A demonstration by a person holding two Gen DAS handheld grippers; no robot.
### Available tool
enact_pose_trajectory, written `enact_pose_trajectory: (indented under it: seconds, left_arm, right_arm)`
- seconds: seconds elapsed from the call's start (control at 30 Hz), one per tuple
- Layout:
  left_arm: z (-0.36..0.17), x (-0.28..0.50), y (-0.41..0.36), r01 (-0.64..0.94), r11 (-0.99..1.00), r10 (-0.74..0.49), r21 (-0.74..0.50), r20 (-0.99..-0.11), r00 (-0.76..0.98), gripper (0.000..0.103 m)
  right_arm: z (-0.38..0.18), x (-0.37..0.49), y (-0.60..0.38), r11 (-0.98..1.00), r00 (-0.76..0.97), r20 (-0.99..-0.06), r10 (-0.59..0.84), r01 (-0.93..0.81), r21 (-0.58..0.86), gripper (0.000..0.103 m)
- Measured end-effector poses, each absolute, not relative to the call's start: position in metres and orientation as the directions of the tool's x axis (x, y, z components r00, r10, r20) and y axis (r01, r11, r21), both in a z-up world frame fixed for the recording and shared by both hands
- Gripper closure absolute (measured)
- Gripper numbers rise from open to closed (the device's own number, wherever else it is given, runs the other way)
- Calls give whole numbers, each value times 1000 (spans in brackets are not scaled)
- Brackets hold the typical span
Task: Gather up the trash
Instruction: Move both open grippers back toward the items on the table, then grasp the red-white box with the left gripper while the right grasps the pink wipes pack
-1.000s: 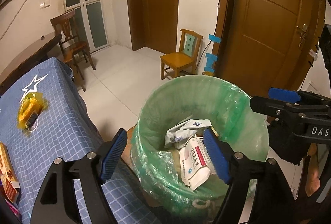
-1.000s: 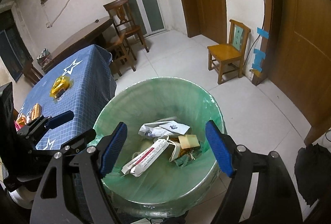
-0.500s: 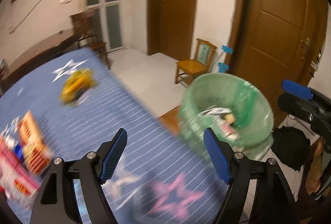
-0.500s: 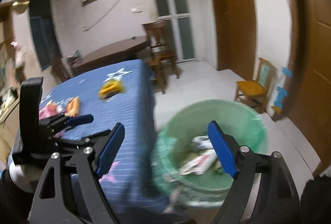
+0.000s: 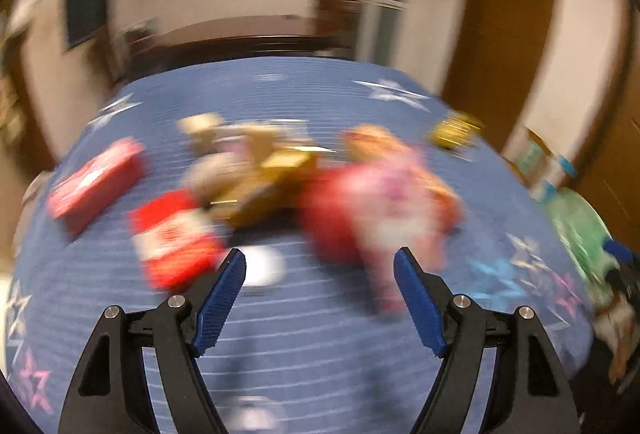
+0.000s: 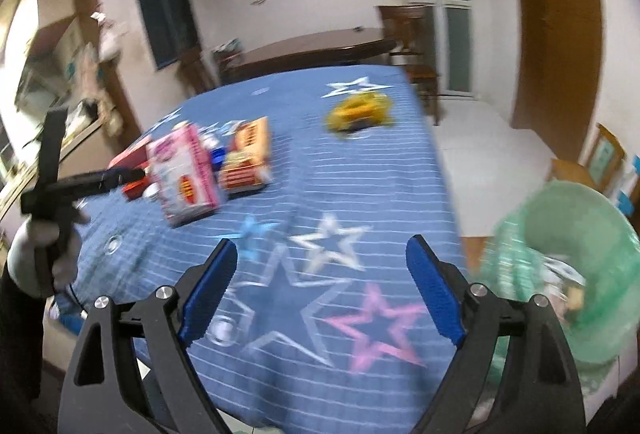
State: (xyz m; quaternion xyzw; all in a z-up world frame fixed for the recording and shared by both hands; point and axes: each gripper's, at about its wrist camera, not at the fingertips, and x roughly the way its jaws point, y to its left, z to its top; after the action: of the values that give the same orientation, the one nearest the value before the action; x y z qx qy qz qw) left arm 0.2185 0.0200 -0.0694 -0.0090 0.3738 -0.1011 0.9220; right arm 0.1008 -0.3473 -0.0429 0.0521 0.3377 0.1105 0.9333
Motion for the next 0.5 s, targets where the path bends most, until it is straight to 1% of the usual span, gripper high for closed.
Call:
enact_pose_trajectory:
  seconds: [0.03, 0.1, 0.2, 0.27, 0.5]
  left_arm:
    - [-69, 222, 36, 147, 984, -178, -105, -689, 703, 25]
    - [-70, 230, 68, 74, 990, -137, -120, -694, 706, 17]
    - [-80, 251, 99, -7, 994, -78, -113, -725, 685, 17]
    - [-86, 262, 103, -21, 994, -68, -110, -741, 668, 17]
    - [-111, 301, 92, -51, 998, 13, -23, -788, 616, 17]
  right_arm:
    - [-43, 107, -336, 965, 737, -623, 261, -195, 173, 20]
    - [-45, 118, -313, 956, 716, -634, 293, -243, 167, 19]
    - [-48, 132, -282, 941, 691, -644, 328, -296, 162, 17]
    - [-49, 138, -269, 932, 678, -648, 347, -324, 161, 17]
    - [-50, 162, -225, 898, 637, -660, 399, -418, 138, 17]
